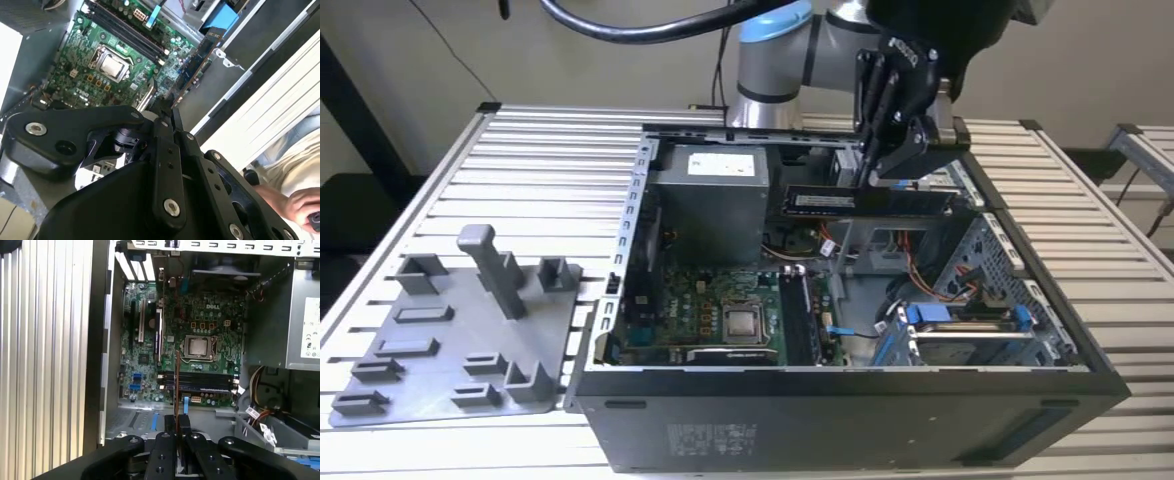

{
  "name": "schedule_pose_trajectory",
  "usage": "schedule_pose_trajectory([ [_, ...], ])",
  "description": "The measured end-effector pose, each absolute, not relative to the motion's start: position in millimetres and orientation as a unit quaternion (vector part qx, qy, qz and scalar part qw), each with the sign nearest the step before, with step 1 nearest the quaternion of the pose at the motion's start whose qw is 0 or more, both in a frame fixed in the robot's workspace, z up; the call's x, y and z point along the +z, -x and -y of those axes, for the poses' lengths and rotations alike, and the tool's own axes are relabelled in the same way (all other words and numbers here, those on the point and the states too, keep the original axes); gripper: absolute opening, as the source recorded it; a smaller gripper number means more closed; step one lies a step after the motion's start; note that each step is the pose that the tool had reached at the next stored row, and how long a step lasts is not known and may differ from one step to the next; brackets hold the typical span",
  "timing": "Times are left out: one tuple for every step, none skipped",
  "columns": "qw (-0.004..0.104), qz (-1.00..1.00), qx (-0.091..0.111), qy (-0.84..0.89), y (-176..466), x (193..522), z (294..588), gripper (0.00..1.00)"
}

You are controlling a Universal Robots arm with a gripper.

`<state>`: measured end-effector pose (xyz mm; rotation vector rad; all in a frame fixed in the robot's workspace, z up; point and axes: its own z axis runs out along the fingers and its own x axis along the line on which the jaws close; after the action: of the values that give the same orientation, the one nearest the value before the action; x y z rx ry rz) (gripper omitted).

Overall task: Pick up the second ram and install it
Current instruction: 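Pick up the second ram and move it above second insertion slot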

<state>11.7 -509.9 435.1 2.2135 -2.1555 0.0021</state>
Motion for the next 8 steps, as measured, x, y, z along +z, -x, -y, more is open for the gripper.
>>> schedule_pose_trajectory([
  [0.026,0.697,0.001,-0.716,-12.0,435.1,509.9,0.14],
  [0.026,0.697,0.001,-0.716,-12.1,435.1,509.9,0.14],
  [0.026,0.697,0.001,-0.716,-12.4,435.1,509.9,0.14],
  [0.026,0.697,0.001,-0.716,-12.6,435.1,509.9,0.14],
  [0.026,0.697,0.001,-0.716,-12.9,435.1,509.9,0.14],
  [0.026,0.697,0.001,-0.716,-12.9,435.0,509.9,0.14],
  [0.025,0.698,0.001,-0.716,-12.6,434.3,509.8,0.14],
  [0.024,0.698,0.002,-0.716,-12.4,433.6,509.8,0.14],
])
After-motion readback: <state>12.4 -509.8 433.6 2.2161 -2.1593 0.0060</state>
